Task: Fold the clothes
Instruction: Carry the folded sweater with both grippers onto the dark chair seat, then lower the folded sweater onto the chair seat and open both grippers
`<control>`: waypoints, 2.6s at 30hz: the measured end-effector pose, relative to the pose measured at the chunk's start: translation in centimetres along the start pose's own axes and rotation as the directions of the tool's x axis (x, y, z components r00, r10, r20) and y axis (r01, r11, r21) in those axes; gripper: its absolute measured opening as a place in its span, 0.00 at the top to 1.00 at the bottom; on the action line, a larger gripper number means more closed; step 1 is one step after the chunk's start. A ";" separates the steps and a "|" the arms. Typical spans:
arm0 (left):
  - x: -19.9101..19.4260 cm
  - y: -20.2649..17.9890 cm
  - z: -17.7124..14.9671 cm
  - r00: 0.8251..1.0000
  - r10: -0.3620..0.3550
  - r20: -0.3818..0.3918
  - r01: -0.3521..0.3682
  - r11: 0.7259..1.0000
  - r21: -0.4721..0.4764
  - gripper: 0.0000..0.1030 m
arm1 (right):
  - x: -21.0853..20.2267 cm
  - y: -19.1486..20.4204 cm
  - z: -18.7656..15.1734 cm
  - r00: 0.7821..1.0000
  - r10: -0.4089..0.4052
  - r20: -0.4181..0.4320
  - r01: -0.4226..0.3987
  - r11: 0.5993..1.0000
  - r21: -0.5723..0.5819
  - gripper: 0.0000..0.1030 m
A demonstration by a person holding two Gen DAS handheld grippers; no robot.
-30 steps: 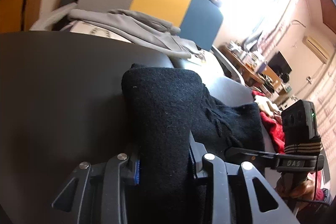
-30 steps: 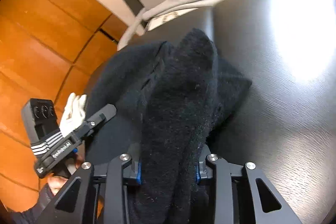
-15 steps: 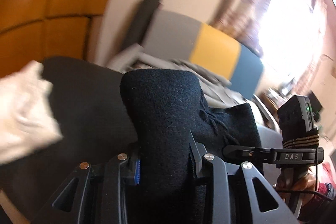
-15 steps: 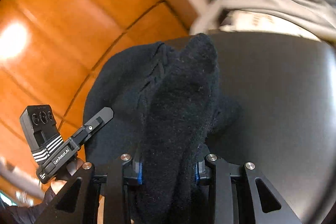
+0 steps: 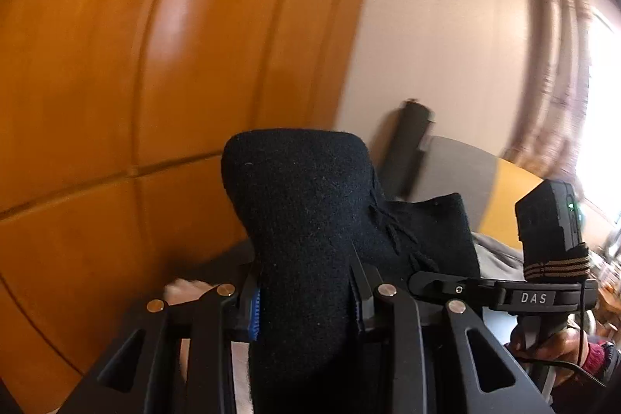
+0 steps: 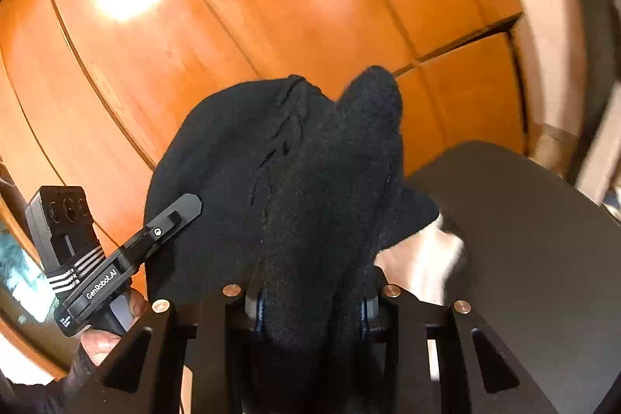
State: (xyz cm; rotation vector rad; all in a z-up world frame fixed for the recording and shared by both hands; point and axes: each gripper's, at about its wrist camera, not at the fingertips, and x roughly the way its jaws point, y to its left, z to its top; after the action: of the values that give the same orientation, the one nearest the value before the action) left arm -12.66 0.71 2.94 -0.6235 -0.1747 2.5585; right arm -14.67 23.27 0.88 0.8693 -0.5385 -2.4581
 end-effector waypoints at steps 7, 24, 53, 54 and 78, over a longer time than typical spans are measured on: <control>9.6 7.4 -4.8 0.965 0.045 -0.260 -0.096 0.977 -0.188 0.68 | 9.3 -3.8 0.0 0.983 -0.047 -0.177 0.055 0.998 0.038 0.68; 12.6 6.8 -8.7 0.938 0.109 -0.328 -0.212 0.932 -0.295 0.67 | 14.3 -9.9 2.0 0.934 -0.075 -0.348 0.081 0.997 0.003 0.69; 9.3 5.4 -8.7 0.920 0.311 -0.239 -0.352 0.924 -0.151 0.50 | 6.4 -5.4 -1.5 0.981 -0.143 -0.131 0.106 0.961 -0.255 0.63; 9.2 5.5 -8.4 0.924 0.306 -0.228 -0.346 0.924 -0.160 0.50 | 6.9 -5.0 -2.1 0.976 -0.159 -0.149 0.112 0.952 -0.283 0.63; 5.8 1.1 -8.1 0.838 0.518 -0.170 -0.537 0.839 -0.088 0.46 | 4.1 -0.1 -4.7 0.849 -0.527 0.040 0.519 0.815 -0.258 0.07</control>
State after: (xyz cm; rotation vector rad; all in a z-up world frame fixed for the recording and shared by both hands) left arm -13.90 2.66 -6.82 -1.0212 -0.1379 3.0351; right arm -14.40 20.13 -4.52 1.0513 0.0645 -2.9079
